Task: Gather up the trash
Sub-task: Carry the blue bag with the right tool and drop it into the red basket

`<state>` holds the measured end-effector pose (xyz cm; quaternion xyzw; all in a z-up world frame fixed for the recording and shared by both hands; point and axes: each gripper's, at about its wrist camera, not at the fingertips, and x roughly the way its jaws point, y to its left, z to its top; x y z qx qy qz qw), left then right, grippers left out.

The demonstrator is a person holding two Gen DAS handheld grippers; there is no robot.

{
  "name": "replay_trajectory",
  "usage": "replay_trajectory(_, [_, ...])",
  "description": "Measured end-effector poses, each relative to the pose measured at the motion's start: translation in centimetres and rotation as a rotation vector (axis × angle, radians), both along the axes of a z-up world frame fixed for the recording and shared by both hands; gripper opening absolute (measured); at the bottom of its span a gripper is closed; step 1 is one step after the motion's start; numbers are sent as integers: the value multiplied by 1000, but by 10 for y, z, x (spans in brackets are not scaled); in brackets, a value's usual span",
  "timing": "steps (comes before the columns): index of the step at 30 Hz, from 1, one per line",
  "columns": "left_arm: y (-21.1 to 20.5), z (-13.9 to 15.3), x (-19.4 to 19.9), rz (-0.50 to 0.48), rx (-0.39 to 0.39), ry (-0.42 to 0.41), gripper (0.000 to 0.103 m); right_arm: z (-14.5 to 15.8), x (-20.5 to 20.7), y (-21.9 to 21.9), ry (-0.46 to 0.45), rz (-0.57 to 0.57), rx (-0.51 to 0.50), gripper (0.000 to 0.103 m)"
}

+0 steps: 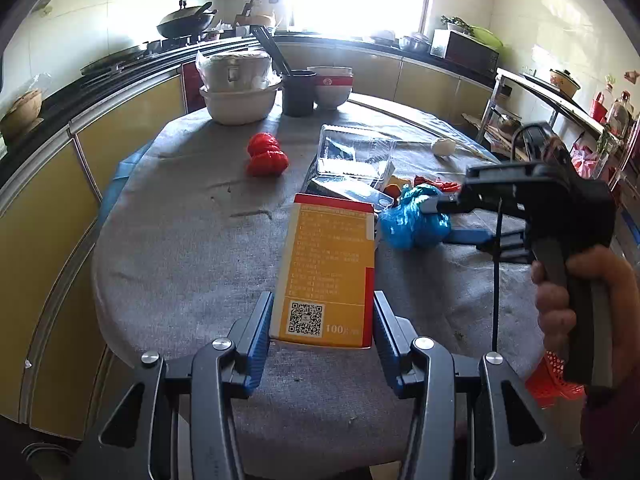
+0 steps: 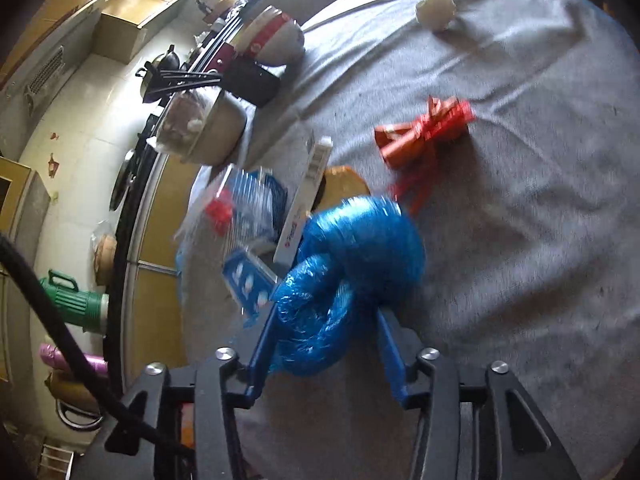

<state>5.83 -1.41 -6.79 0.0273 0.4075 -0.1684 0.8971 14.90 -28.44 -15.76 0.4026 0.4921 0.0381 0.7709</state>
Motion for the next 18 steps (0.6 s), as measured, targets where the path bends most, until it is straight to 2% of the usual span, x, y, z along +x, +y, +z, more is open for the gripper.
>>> replay_trajectory(5, [1, 0, -5, 5, 0, 1, 50, -4, -12, -3, -4, -3, 55, 47])
replay_trajectory(7, [3, 0, -5, 9, -4, 4, 50, -2, -14, -7, -16, -19, 85, 57])
replay_trajectory(9, [5, -1, -5, 17, -5, 6, 50, 5, -13, -8, -39, -34, 62, 65])
replay_trajectory(12, [7, -1, -5, 21, -7, 11, 50, 12, -6, -3, -57, -14, 32, 67])
replay_trajectory(16, [8, 0, -6, 22, -8, 8, 50, 4, 7, 10, 0, -11, -33, 67])
replay_trajectory(18, [8, 1, -6, 21, -7, 9, 50, -8, 7, 13, 28, -11, -27, 66])
